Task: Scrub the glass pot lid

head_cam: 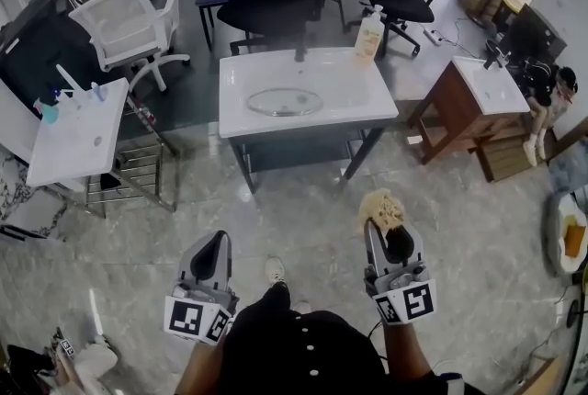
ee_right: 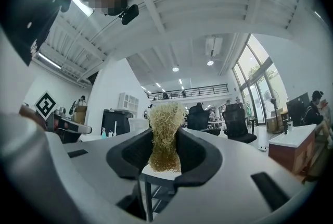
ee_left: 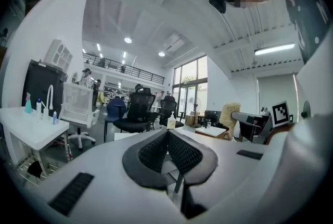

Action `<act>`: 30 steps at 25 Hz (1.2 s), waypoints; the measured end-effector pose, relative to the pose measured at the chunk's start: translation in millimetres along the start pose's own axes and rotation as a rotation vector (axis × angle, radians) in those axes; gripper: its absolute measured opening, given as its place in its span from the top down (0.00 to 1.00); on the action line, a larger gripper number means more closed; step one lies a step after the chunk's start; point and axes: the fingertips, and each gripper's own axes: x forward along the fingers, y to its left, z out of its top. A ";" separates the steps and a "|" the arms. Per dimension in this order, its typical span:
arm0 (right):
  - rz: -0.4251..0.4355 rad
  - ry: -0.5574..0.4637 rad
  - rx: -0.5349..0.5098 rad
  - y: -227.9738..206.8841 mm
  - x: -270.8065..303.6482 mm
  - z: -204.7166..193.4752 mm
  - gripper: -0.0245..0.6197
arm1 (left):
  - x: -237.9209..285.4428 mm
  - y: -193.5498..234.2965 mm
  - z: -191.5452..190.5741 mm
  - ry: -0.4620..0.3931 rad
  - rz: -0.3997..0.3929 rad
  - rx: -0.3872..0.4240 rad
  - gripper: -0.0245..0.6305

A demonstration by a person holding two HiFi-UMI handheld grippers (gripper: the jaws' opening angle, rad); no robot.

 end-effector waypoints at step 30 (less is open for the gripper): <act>-0.084 0.026 -0.046 -41.4 155.1 -43.4 0.74 | 147.4 105.5 -2.1 0.049 -0.083 -0.044 0.93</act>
